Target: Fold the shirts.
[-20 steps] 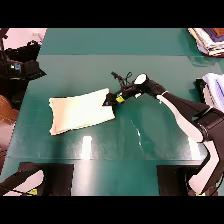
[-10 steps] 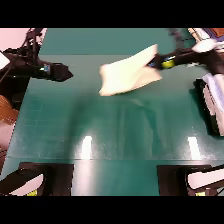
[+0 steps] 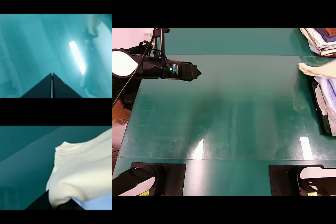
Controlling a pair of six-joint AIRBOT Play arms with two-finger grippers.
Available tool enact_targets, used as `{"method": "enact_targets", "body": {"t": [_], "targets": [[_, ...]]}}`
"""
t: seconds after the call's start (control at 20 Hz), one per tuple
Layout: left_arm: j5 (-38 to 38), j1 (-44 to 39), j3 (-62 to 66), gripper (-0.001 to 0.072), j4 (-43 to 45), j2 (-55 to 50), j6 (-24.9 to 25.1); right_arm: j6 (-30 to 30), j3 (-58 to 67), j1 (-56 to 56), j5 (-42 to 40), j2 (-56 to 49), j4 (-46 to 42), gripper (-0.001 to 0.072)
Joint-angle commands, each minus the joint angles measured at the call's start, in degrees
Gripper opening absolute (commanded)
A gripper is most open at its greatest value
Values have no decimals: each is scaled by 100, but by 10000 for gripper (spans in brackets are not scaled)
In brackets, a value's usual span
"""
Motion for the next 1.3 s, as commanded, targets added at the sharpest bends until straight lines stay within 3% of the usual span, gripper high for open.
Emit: {"method": "enact_targets", "body": {"t": [0.0, 0.3, 0.55, 1.25], "targets": [[50, -57, 0, 22, 0, -2, -74, -7, 7, -619, -26, -164, 26, 19], [48, -57, 0, 22, 7, -2, -70, -50, 981, -529, 33, -168, 835, 19], [44, -57, 0, 23, 15, -2, -50, 142, 2096, -605, 979, -96, 850, 19], [-245, -57, 0, 23, 17, -2, 151, 219, -1934, -2170, 1429, 2557, -1698, 30]]}}
